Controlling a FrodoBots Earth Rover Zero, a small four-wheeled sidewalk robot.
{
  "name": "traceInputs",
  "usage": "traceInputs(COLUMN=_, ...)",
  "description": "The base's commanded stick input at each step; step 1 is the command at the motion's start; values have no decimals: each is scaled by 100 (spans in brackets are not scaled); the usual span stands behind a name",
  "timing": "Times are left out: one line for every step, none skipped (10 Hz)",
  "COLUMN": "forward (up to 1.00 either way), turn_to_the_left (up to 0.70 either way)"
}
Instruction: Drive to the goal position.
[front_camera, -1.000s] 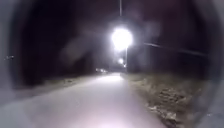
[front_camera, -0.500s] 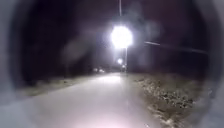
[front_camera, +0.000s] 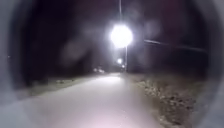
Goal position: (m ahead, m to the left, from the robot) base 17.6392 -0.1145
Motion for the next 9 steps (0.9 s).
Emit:
traceInputs(forward=100, turn_to_the_left=0)
traceInputs(forward=100, turn_to_the_left=0)
traceInputs(forward=100, turn_to_the_left=0)
traceInputs(forward=100, turn_to_the_left=0)
traceInputs(forward=100, turn_to_the_left=0)
traceInputs(forward=100, turn_to_the_left=0)
traceInputs(forward=100, turn_to_the_left=0)
traceInputs(forward=100, turn_to_the_left=0)
traceInputs(forward=100, turn_to_the_left=0)
